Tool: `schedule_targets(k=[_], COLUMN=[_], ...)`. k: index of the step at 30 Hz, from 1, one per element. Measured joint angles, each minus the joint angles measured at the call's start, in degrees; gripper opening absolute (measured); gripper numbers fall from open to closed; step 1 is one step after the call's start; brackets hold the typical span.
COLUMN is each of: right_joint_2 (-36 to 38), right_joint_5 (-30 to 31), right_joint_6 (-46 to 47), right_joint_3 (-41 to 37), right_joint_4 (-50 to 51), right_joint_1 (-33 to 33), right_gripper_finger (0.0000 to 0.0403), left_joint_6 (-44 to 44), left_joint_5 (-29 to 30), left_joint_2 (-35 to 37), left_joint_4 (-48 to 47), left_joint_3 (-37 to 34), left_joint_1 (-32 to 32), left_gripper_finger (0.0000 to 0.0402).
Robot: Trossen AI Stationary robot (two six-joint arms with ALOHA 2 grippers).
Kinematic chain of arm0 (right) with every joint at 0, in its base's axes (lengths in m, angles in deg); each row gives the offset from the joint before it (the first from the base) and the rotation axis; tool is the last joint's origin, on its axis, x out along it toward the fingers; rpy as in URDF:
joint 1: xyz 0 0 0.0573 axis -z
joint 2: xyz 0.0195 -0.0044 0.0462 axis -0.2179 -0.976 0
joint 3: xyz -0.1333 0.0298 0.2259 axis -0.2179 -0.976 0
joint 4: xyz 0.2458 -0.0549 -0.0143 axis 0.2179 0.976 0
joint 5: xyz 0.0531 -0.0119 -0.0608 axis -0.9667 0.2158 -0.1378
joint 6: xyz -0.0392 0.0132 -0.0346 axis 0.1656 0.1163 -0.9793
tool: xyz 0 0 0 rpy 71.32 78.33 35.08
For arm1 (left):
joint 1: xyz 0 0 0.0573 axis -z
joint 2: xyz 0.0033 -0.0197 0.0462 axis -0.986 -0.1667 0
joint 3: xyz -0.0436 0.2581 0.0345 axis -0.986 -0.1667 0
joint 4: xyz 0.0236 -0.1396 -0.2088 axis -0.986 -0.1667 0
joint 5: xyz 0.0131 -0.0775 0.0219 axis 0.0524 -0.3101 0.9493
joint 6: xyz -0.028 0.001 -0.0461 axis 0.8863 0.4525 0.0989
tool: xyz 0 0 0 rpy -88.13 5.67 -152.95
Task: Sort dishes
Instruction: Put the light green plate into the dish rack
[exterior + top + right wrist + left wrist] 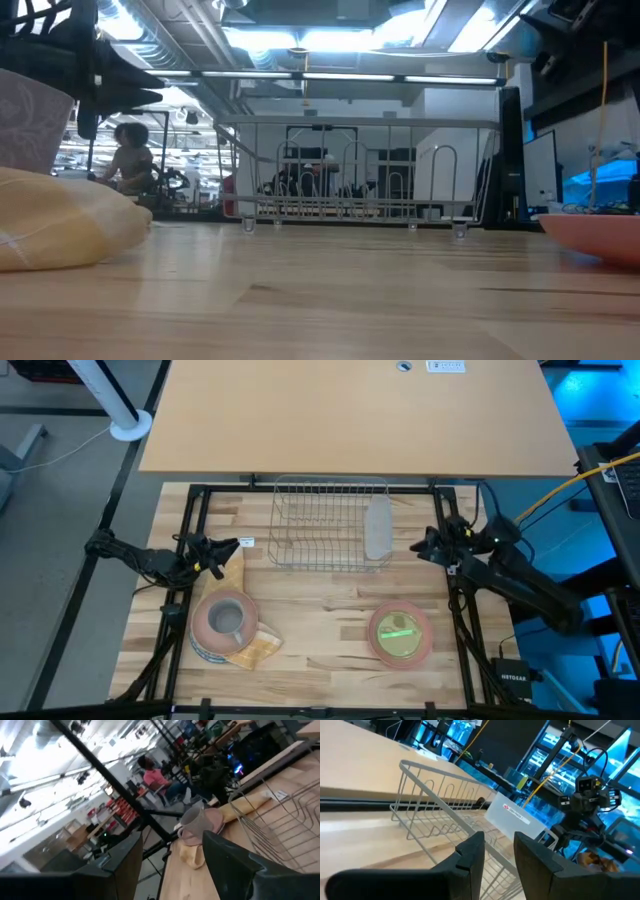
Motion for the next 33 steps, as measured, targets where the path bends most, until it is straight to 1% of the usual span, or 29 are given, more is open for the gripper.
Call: schedule_targets(k=[4, 7, 9, 12, 16, 20, 22, 25, 27, 29, 33], right_joint_2=[-5.7, -9.9, -12.6, -16.6, -21.5, -25.4, -27.2, -30.1, -32.3, -34.9, -39.8], right_joint_5=[-2.9, -4.0, -4.3, -3.6, -0.6, 2.1, 5.1, 8.7, 11.0, 14.3, 20.0], right_joint_6=[-3.2, -6.3, -8.8, -12.6, -17.2, -19.8, -19.9, -19.6, -19.4, -18.0, -16.4], right_joint_3=[6.0, 11.4, 14.8, 18.7, 21.1, 21.3, 21.3, 21.3, 21.3, 21.3, 21.3], right_joint_4=[0.1, 5.4, 13.2, 29.0, 48.0, 58.3, 59.9, 60.0, 58.8, 57.5, 54.9], right_joint_1=[0.0, 0.0, 0.0, 0.0, 0.0, -0.9, -3.3, -8.6, -12.8, -17.4, -25.6], right_gripper_finger=[0.0211, 0.0211, 0.0211, 0.0211, 0.0211, 0.0211, 0.0211, 0.0211, 0.0211, 0.0211, 0.0211], left_joint_6=[-0.5, -4.0, -7.7, -12.5, -14.9, -15.1, -16.2, -16.3, -14.4, -12.4, -12.3], left_joint_5=[-5.2, -9.1, -11.2, -12.6, -12.8, -12.7, -12.7, -12.7, -12.7, -12.8, -14.8], left_joint_2=[-0.1, -0.6, -1.4, -3.2, -5.8, -8.4, -9.3, -10.1, -10.4, -10.5, -11.8], left_joint_4=[1.5, 6.9, 11.1, 15.8, 17.0, 19.3, 21.4, 24.9, 27.3, 27.8, 27.3], left_joint_3=[0.0, 0.0, 0.0, 0.0, 0.0, 0.0, 0.0, 0.0, 0.0, 0.0, 0.0], left_joint_1=[0.0, 0.0, 0.0, 0.0, 0.0, 0.0, -0.3, -1.6, -2.9, -4.0, -5.2], left_gripper_finger=[0.0098, 0.0098, 0.0098, 0.0098, 0.0098, 0.0098, 0.0098, 0.0098, 0.0098, 0.0098, 0.0098])
